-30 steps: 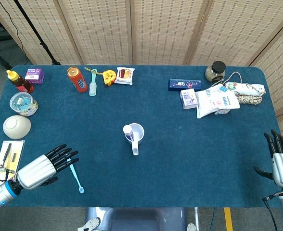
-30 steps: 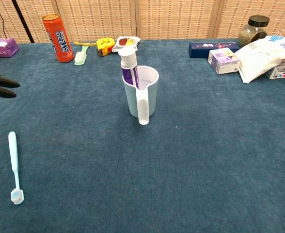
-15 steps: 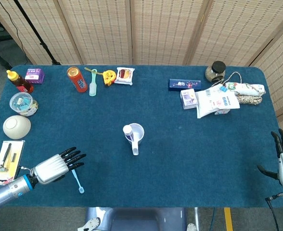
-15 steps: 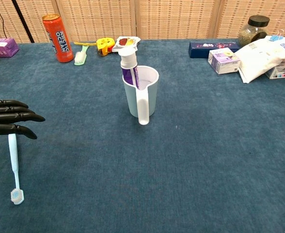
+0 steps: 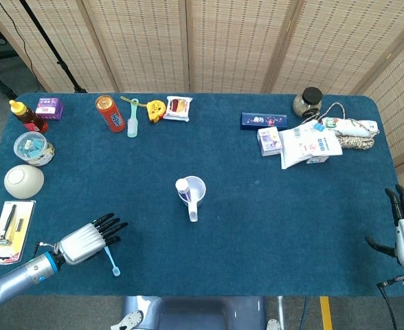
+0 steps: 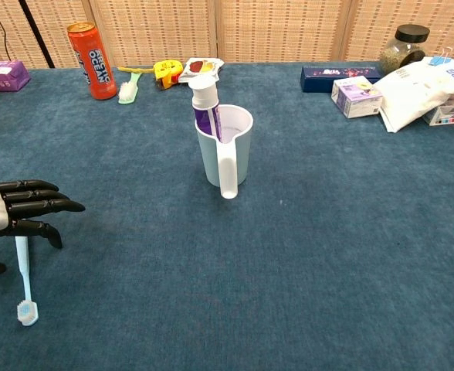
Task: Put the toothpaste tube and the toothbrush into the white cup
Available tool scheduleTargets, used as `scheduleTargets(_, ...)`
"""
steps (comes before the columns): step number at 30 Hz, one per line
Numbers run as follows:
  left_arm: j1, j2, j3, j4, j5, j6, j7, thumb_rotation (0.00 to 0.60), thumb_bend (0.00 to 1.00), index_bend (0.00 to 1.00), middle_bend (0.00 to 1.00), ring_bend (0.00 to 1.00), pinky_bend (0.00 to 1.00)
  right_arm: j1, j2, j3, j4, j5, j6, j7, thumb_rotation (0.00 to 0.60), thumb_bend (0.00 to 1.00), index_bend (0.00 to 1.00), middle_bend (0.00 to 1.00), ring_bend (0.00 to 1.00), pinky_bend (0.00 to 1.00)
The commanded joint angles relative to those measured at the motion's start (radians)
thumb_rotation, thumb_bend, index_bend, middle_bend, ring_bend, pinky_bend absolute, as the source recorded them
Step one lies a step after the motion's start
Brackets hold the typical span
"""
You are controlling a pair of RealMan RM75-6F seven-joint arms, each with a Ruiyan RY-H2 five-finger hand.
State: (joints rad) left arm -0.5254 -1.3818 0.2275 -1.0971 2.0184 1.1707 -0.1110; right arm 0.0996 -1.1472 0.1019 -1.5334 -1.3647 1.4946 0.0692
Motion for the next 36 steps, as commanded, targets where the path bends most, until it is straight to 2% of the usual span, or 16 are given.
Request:
scheduleTargets(1, 0.004, -0.010, 0.005, 0.007, -0.007, 0.009, 0.004, 0.600, 0.36, 0.27, 0.00, 0.00, 0.00, -0.002, 0.001, 0.002, -0.002, -0.002, -0.002, 0.002, 0.600, 0.00, 0.00, 0.00, 0.00, 0.00)
scheduleTargets(13, 0.011, -0.042, 0.012, 0.031, -0.026, 0.061, 0.013, 0.600, 0.36, 0.34, 0.00, 0.00, 0.00, -0.007, 0.004, 0.011, -0.002, -0.007, -0.010, 0.008, 0.600, 0.00, 0.00, 0.00, 0.00, 0.00)
scheduleTargets(29, 0.024, -0.067, 0.033, 0.041, -0.032, 0.115, 0.045, 0.600, 0.36, 0.35, 0.00, 0.00, 0.00, -0.015, 0.009, 0.021, -0.009, -0.014, -0.013, 0.018, 0.600, 0.00, 0.00, 0.00, 0.00, 0.00)
scheduleTargets(36, 0.029, -0.082, 0.046, 0.053, -0.033, 0.116, 0.052, 0.600, 0.36, 0.41, 0.00, 0.00, 0.00, -0.017, 0.010, 0.024, -0.010, -0.016, -0.015, 0.020, 0.600, 0.00, 0.00, 0.00, 0.00, 0.00)
